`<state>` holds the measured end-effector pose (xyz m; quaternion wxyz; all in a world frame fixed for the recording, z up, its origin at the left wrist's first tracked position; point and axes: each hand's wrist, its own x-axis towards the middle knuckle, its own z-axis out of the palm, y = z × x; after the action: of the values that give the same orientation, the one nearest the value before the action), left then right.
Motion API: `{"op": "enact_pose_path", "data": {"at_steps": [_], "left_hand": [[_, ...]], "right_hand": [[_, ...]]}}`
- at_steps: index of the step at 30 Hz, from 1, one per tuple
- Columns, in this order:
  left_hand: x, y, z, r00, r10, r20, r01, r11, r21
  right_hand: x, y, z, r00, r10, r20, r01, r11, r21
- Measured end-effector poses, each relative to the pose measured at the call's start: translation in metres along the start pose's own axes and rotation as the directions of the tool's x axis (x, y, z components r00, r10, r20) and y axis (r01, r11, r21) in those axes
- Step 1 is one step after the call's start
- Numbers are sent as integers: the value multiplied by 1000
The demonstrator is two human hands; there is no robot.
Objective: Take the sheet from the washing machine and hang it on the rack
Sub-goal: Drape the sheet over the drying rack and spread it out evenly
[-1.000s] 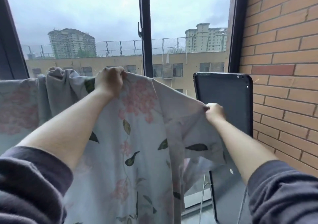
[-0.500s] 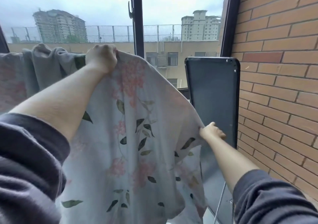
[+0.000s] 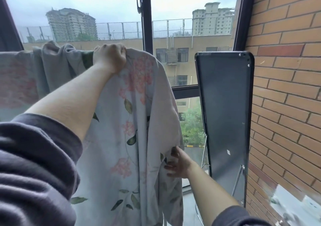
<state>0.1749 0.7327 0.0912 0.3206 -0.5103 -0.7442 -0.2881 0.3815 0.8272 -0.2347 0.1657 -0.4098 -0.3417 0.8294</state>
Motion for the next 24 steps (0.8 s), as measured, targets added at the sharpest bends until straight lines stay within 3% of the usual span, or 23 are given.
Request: {"op": "enact_pose_path", "data": {"at_steps": [6, 11, 15, 19, 21, 24], "left_hand": [[0, -8, 5, 999, 37, 0, -37, 999, 37], [-1, -9, 11, 997, 80, -12, -79, 995, 69], [3, -10, 13, 997, 76, -8, -75, 995, 59], [8, -15, 3, 1000, 21, -10, -21, 1000, -22], [12, -19, -1, 999, 4, -34, -6, 998, -59], [20, -32, -7, 988, -83, -133, 78, 996, -40]], "right_hand": [[19, -13, 8, 927, -338, -160, 373, 871, 321], [-40, -94, 16, 750, -620, -230, 655, 743, 136], [-102, -177, 24, 541, -804, -245, 811, 576, -100], [-163, -250, 10, 366, -891, -268, 779, 451, -436], [-184, -271, -7, 348, -887, -305, 687, 462, -560], [-191, -278, -38, 399, -855, -331, 522, 508, -685]]}}
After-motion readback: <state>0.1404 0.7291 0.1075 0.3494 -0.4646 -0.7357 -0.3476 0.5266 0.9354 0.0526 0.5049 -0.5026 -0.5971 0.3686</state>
